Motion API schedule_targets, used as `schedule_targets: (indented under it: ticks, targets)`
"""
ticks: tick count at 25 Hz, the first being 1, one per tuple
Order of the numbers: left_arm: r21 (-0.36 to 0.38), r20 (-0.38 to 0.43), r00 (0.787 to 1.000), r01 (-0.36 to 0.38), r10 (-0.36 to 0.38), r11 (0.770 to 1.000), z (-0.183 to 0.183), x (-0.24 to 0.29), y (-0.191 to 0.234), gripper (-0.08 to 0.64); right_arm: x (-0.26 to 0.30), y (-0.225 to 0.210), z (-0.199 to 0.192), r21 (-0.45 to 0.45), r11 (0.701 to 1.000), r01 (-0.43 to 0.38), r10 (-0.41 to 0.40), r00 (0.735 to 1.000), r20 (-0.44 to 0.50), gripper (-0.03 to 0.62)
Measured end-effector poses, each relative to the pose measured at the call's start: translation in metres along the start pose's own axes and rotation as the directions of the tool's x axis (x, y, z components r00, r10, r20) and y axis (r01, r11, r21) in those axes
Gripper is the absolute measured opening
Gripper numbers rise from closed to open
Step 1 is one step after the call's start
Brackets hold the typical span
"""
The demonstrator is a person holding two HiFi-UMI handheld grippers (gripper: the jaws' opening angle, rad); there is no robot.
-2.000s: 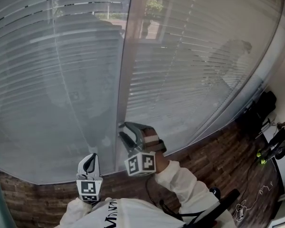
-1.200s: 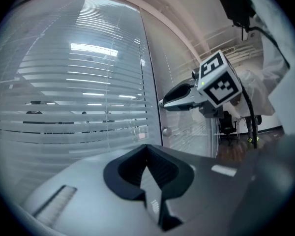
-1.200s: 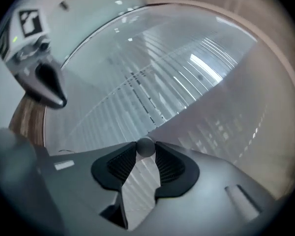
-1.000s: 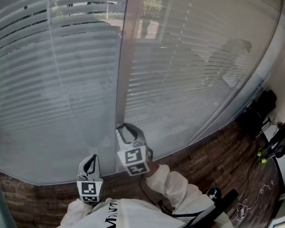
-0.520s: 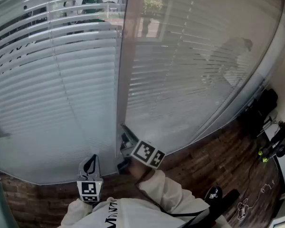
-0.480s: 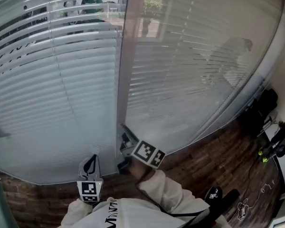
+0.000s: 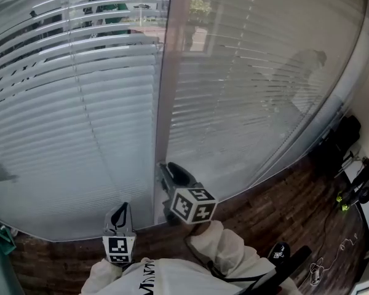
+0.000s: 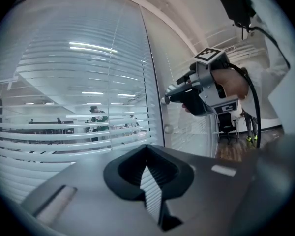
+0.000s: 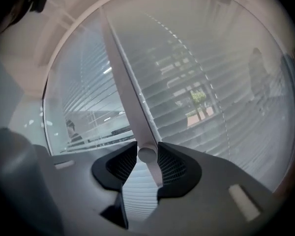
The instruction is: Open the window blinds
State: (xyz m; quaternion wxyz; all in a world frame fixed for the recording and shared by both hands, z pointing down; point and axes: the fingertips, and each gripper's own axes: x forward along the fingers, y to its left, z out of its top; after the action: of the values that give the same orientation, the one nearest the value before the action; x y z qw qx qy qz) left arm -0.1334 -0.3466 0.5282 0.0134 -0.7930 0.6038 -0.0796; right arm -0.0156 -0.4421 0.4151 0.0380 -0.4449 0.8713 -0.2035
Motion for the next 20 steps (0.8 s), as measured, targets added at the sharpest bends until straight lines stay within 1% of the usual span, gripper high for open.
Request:
schedule_targets:
  ticks: [2,3,4,5,6,7,9,10,11,12,14,16,18,19,20]
  targets:
    - [0.001,0.002,1.0,0.001,-0.001,1.0,0.001,0.0,0.0,0.0,-0.001,0.003,0.003,-0.132,0.991,0.0,-0.003,1.0,-0.022,0.132]
    - [0.003,0.003,1.0,0.003,-0.003,1.0,0.001,0.0,0.0,0.0,-0.001,0.004,0.003,-0.204,0.979,-0.004,-0.004,0.999,-0.039,0.145]
    - [0.005,0.005,1.0,0.003,-0.004,1.0,0.001,0.001,0.0,0.0,0.0,0.006,0.001,-0.286,0.958,-0.008,-0.008,0.998,-0.057,0.154]
    - [0.005,0.006,1.0,0.004,-0.004,1.0,-0.001,0.001,0.0,0.0,0.001,0.009,-0.001,-0.374,0.927,-0.014,-0.014,0.997,-0.074,0.161]
    - [0.004,0.006,1.0,0.003,-0.003,1.0,-0.004,0.001,-0.001,0.0,0.0,0.011,-0.006,-0.461,0.887,-0.022,-0.022,0.996,-0.09,0.161]
    - [0.003,0.007,1.0,0.003,-0.003,1.0,-0.008,0.0,-0.002,0.0,0.0,0.014,-0.011,-0.541,0.84,-0.03,-0.03,0.994,-0.101,0.166]
    - [0.001,0.007,1.0,0.004,-0.004,1.0,-0.013,-0.002,-0.004,0.0,-0.002,0.018,-0.019,-0.681,0.732,-0.037,-0.053,0.992,-0.111,0.172]
    - [0.001,0.008,1.0,0.003,-0.003,1.0,-0.014,-0.003,-0.004,0.0,-0.002,0.019,-0.022,-0.741,0.67,-0.035,-0.072,0.991,-0.112,0.183]
    - [0.001,0.008,1.0,0.004,-0.004,1.0,-0.013,-0.003,-0.004,0.0,-0.001,0.019,-0.024,-0.797,0.603,-0.031,-0.095,0.989,-0.11,0.186]
    - [0.0,0.008,1.0,0.004,-0.004,1.0,-0.012,-0.004,-0.005,0.0,-0.001,0.019,-0.025,-0.848,0.529,-0.026,-0.119,0.987,-0.105,0.186]
    - [-0.001,0.006,1.0,0.006,-0.006,1.0,-0.011,-0.004,-0.005,0.0,0.002,0.019,-0.028,-0.928,0.373,-0.019,-0.167,0.982,-0.087,0.189]
    - [-0.001,0.007,1.0,0.007,-0.007,1.0,-0.01,-0.004,-0.005,0.0,0.005,0.019,-0.031,-0.976,0.217,-0.006,-0.212,0.976,-0.053,0.188]
    - [-0.002,0.007,1.0,0.007,-0.007,1.0,-0.01,-0.004,-0.005,0.0,0.008,0.016,-0.033,-0.997,0.067,0.022,-0.251,0.968,0.004,0.178]
    - [-0.001,0.007,1.0,0.006,-0.006,1.0,-0.008,-0.003,-0.004,0.0,0.01,0.015,-0.033,-0.999,0.009,0.035,-0.264,0.964,0.031,0.164]
    - [-0.001,0.007,1.0,0.005,-0.005,1.0,-0.007,-0.003,-0.003,0.0,0.011,0.015,-0.033,-0.999,-0.027,0.045,-0.272,0.961,0.051,0.158]
